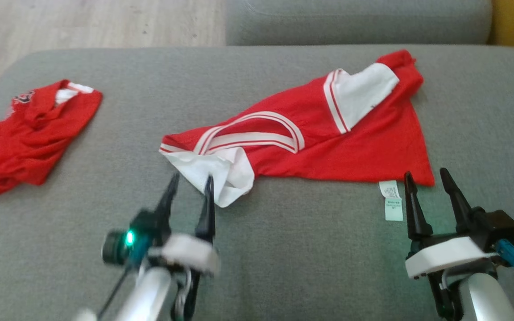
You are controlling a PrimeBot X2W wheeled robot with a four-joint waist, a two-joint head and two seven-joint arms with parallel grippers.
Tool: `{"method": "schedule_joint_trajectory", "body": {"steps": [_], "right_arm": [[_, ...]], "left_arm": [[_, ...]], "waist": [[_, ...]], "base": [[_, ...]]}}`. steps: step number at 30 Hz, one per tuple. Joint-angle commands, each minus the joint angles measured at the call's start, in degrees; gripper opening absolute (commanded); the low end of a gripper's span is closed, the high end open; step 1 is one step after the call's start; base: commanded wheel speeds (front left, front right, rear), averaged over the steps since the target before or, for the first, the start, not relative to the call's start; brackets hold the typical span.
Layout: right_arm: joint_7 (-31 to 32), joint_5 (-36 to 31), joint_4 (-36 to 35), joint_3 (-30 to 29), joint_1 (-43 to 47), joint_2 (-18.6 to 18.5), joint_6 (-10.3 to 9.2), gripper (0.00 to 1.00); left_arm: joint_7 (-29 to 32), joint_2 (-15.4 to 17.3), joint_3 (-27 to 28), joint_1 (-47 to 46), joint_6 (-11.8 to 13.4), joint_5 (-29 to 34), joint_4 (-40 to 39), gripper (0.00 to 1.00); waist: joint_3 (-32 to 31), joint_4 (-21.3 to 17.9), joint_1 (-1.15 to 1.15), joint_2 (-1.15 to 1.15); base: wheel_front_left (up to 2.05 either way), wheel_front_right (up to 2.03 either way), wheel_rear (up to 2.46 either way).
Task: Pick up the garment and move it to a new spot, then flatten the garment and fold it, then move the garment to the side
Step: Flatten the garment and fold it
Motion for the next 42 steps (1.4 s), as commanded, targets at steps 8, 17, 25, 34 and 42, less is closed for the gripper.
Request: {"method": "schedule_joint_trajectory", "body": {"steps": [8, 17, 25, 34, 42], "right_arm": [[0.58, -0.15, -3.0, 3.05, -4.09, -0.26, -0.04, 1.0], [-0.17, -0.01, -1.92, 3.65, -5.88, -0.26, -0.04, 1.0], [-0.88, 0.02, -1.21, 3.17, -6.19, -0.26, -0.04, 1.0], [-1.28, -0.45, -0.95, 1.25, -5.6, -0.26, -0.04, 1.0], [-0.93, -0.95, -1.36, -0.54, -4.05, -0.26, -0.04, 1.0]], "left_arm": [[2.98, -0.23, -0.16, -12.61, 2.38, -3.32, 7.75, 1.0], [4.68, -0.27, -3.76, -19.15, 9.47, -9.9, 17.6, 1.0], [2.14, -0.27, -6.78, -20.4, 11.34, -14.95, 19.56, 0.0], [-4.28, -0.28, -8.63, -19.99, 11.53, -17.29, 15.68, 0.0], [-6.27, 2.77, -5.53, -9.8, 12.57, -16.32, 4.73, 0.0]], "waist": [[4.57, -4.85, 0.0, 0.0], [7.31, -8.13, 0.0, 0.0], [7.51, -7.9, 0.0, 0.0], [6.4, -4.31, 0.0, 0.0], [4.02, 0.33, 0.0, 0.0]], "base": [[0.0, 0.0, 0.0], [0.0, 0.0, 0.0], [0.0, 0.0, 0.0], [0.0, 0.0, 0.0], [0.0, 0.0, 0.0]]}}
